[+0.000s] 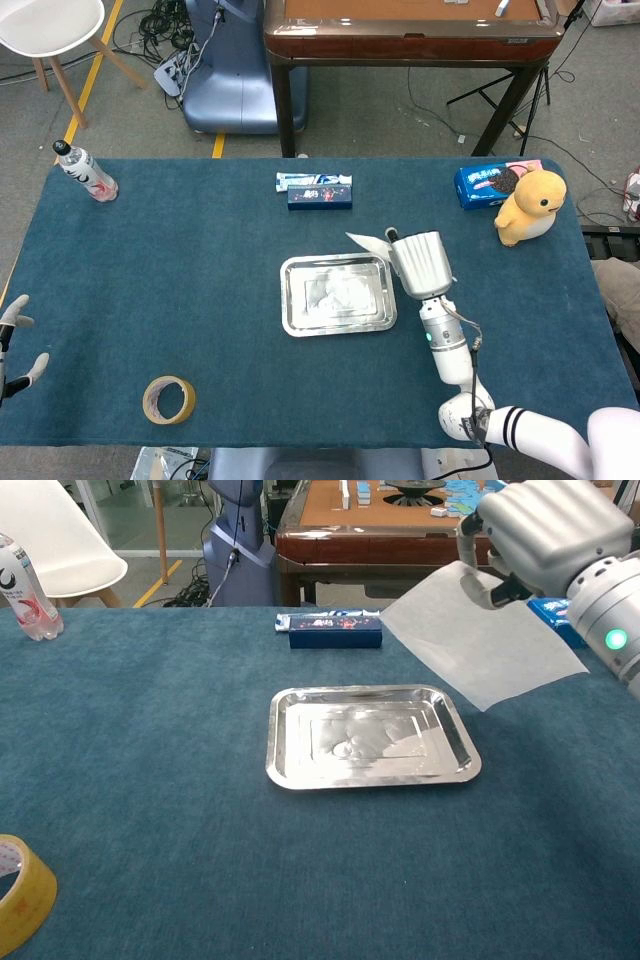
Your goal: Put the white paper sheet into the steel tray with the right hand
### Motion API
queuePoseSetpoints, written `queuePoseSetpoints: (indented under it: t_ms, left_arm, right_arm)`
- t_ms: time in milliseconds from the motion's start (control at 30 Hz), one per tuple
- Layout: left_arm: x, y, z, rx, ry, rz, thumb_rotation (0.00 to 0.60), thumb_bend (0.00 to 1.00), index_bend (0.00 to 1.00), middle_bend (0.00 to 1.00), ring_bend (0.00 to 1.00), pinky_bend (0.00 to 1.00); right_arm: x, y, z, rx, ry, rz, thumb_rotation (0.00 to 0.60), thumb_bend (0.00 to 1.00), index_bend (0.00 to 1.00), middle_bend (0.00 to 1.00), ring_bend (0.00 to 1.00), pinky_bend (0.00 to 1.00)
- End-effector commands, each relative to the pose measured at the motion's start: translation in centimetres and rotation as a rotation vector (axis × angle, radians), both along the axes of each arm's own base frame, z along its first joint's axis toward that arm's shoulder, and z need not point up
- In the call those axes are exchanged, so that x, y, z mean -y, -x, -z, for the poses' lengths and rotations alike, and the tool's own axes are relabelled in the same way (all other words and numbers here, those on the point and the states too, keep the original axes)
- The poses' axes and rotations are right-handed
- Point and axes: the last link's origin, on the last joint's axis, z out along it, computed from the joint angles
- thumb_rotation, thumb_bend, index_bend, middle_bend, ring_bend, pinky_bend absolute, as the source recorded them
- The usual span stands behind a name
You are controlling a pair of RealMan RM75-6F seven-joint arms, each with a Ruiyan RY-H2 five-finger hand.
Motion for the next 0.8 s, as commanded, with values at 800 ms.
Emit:
queuePoseSetpoints:
  t_ms: [800]
  left_arm:
    - [0.4,0.1,-1.3,-0.013,-0.013,-0.032,0.600,0.26,0.36,0.36,0.29,0.46]
  right_arm:
    - [-2.1,-4.1,8.4,-0.038,-0.241,-0.080,0.600,0.46,0.58,1.00,1.00,1.00]
